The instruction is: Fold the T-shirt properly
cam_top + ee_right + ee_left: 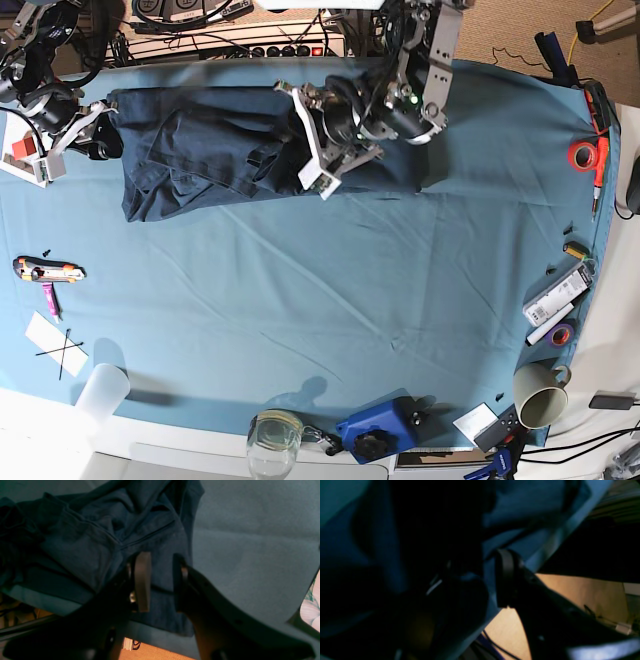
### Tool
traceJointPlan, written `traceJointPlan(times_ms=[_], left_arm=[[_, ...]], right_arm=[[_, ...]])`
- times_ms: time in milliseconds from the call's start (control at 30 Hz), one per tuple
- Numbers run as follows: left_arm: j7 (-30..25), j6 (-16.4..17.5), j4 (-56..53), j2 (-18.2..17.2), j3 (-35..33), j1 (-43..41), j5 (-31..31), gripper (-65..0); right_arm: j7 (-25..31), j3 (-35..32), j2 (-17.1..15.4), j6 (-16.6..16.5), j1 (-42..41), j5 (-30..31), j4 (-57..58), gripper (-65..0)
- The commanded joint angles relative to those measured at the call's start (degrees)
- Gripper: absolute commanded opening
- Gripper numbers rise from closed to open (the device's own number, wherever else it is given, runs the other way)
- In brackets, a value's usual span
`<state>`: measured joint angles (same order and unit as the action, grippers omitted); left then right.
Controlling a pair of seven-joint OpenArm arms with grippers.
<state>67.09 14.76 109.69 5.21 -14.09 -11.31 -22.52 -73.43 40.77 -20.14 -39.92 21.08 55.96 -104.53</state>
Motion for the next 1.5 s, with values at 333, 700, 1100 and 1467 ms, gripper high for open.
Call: traceJointPlan(times_ms=[333, 700, 1100, 1467], left_arm=[[-9.9, 0.0, 0.3, 0.5, 0.0, 1.5, 5.3, -43.6], [-11.8, 1.1, -6.6, 0.5, 0.0, 2.1, 1.6, -43.6], [-6.0, -0.8, 7.4, 0.5, 0.0, 2.9, 1.7, -43.6], [-6.9, -4.9, 19.0, -6.1, 0.0, -5.3, 14.6, -43.6]], right_arm=[[1.5, 0.5, -1.3, -0.1, -0.3, 2.1, -0.9, -49.3], [1.5, 0.5, -1.3, -0.1, -0.3, 6.2, -0.9, -49.3], [1.9, 0.6, -1.8, -0.1, -2.6, 8.1, -0.9, -49.3], [1.9, 0.6, -1.8, -0.1, -7.8, 2.4, -0.9, -49.2]])
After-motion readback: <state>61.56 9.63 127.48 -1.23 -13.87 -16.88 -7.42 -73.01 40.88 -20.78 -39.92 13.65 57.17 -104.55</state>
